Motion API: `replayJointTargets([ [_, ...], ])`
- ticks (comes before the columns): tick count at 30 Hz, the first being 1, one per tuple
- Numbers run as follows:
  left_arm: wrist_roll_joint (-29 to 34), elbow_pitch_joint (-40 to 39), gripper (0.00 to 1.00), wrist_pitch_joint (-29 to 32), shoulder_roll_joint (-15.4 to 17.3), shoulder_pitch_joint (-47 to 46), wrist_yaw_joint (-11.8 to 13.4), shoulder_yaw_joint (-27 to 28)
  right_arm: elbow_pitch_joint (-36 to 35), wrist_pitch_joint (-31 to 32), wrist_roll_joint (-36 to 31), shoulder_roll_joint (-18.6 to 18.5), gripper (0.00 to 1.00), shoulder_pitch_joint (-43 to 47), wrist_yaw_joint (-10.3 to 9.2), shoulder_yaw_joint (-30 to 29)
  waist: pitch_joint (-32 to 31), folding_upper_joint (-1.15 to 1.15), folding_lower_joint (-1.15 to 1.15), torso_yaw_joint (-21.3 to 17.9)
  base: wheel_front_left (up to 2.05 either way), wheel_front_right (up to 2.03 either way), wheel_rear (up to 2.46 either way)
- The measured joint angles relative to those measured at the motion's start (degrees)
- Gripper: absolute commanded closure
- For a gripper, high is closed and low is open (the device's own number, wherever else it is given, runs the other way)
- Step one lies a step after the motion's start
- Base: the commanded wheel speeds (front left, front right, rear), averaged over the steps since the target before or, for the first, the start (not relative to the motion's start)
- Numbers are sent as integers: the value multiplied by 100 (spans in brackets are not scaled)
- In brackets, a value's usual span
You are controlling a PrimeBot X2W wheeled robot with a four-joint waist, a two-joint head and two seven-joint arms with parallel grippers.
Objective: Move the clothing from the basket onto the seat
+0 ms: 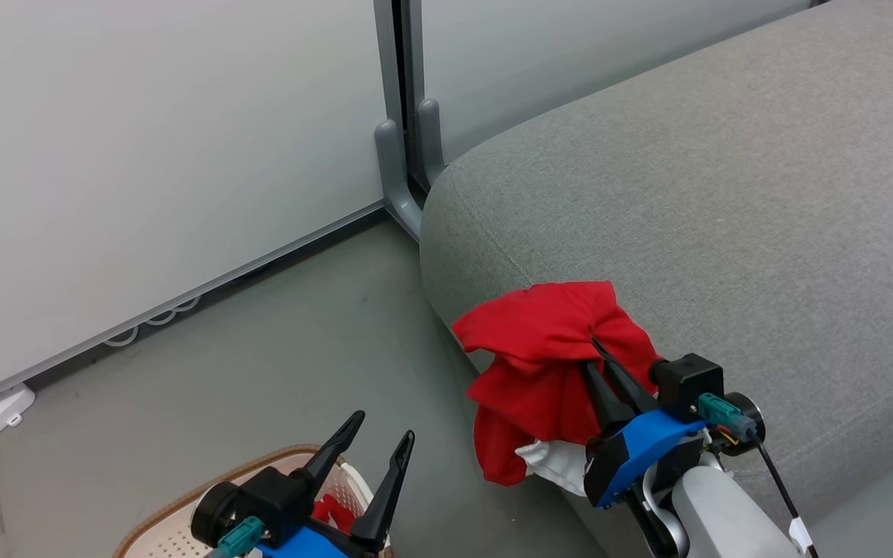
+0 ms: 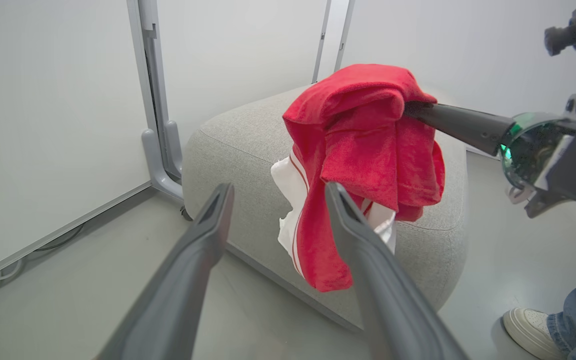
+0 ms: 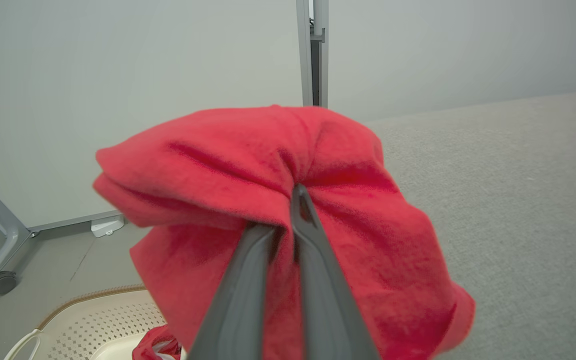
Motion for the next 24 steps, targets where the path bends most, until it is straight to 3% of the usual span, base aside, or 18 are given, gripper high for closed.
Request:
replayJointTargets([
  [7, 2, -14, 0, 0, 75, -151, 0, -34, 200, 14, -112, 7, 100, -222, 1, -450, 209, 0, 0, 110, 0, 0, 0],
  [12, 59, -96, 0, 0, 190, -475, 0, -152, 470, 138, -655, -1, 100, -1119, 0, -1566, 595, 0, 0, 254, 0, 0, 0],
  [16, 111, -216, 0, 0, 300, -959, 0, -403, 520, 103, -1020, -24, 100, -1976, 0, -2864, 1081, 0, 1, 447, 0, 0, 0],
  [19, 142, -311, 0, 0, 375, -1395, 0, -625, 472, 152, -1416, -443, 100, -2519, 1, -3677, 1530, 0, 1, 654, 0, 0, 0],
  [24, 180, -504, 0, 0, 435, -1941, -1, -817, 105, 326, -2115, -1259, 100, -2915, 2, -4477, 2286, 0, 2, 1122, 0, 0, 0],
])
